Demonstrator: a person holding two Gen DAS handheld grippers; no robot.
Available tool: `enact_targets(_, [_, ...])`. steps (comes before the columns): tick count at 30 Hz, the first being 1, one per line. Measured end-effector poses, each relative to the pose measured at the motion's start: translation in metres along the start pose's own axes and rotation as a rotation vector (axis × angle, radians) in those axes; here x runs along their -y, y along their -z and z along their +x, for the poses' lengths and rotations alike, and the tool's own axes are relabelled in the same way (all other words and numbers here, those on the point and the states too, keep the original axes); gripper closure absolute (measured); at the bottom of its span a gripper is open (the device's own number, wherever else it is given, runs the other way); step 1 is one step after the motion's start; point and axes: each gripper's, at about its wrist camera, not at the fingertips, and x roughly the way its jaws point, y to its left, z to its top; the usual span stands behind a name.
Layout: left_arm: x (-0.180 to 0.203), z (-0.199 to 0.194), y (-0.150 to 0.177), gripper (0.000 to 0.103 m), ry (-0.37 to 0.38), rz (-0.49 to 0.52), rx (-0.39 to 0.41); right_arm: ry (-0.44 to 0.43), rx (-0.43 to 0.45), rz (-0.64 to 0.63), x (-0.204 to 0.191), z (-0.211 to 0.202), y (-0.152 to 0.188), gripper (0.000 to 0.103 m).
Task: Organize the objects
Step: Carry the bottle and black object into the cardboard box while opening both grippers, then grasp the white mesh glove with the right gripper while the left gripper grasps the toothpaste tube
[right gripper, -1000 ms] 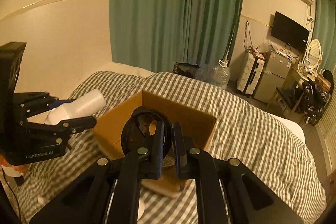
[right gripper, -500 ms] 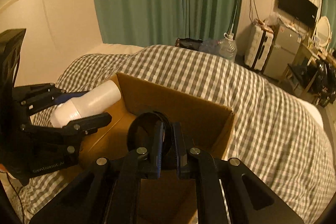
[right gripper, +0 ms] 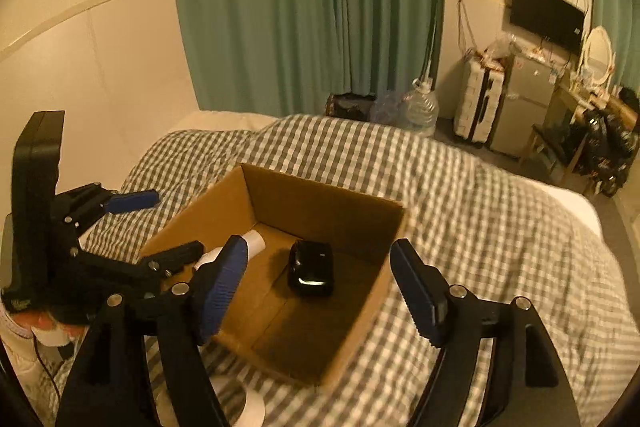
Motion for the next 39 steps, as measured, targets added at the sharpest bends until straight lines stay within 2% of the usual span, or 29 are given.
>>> enact_targets(2, [0.001,-0.02,0.006,0.009,-0.026,0.006,0.018,0.011,0.011,-0.012,-0.005,-0.019,0.002,0.023])
enact_targets(7, [0.002,-0.068,0.026,0.007,-0.079,0.002,0.07,0.078,0.045,-0.081,-0.026,-0.069,0.017,0.018])
enact_targets(13, [0.0,-0.105,0.058,0.006,-0.154,0.0,0.075,0.097,0.052,-0.143,-0.054,-0.105,0.041,0.017])
enact_targets(19, [-0.011,-0.125,0.107,0.006,-0.142,-0.075,0.058,0.069,0.024,-0.195,-0.087,-0.124,0.082,0.017])
enact_targets(28, [-0.024,-0.131,0.178,0.006,-0.13,-0.21,0.016,-0.003,-0.065,-0.222,-0.125,-0.118,0.141,0.017])
enact_targets(35, [-0.011,-0.128,0.213,0.006,-0.145,-0.152,-0.028,-0.084,-0.168,-0.276,-0.157,-0.093,0.175,0.017])
enact_targets(39, [-0.004,-0.125,0.224,0.006,-0.12,-0.127,-0.043,-0.125,-0.241,-0.289,-0.167,-0.074,0.191,0.017])
